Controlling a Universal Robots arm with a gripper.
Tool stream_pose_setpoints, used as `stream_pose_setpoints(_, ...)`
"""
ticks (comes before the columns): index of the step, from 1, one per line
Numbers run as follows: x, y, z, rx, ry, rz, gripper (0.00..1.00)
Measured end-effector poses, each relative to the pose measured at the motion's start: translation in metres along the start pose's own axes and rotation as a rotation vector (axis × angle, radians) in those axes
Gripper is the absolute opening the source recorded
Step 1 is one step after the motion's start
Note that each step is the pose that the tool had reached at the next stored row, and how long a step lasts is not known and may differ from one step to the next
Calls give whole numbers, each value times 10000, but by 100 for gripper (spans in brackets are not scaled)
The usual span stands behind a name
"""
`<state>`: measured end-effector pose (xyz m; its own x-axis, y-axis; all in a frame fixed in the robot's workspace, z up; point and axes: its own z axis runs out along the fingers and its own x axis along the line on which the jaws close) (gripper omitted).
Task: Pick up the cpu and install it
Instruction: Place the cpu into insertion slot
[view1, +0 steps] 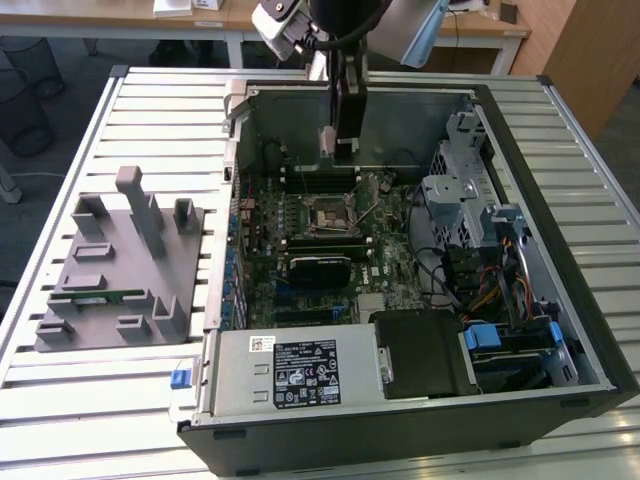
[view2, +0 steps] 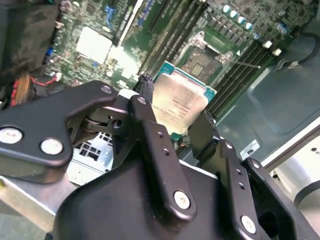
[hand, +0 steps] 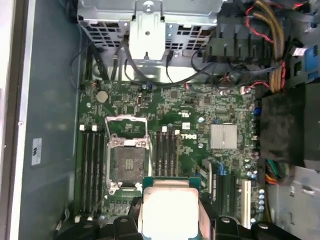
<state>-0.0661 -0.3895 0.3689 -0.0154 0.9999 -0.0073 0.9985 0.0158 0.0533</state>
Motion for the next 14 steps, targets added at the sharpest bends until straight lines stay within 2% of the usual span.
stream_pose_setpoints(5,11,-8,78,-21,94,-415,53)
stream_pose_setpoints(8,47,-6,132,-19,101,-568,53)
stream_pose_setpoints(9,141,6,180,-20,103,-568,53)
stream_pose_setpoints(10,282,9,259,-18,103,-568,53)
stream_pose_setpoints(14,327,7,332,0,104,-568,53)
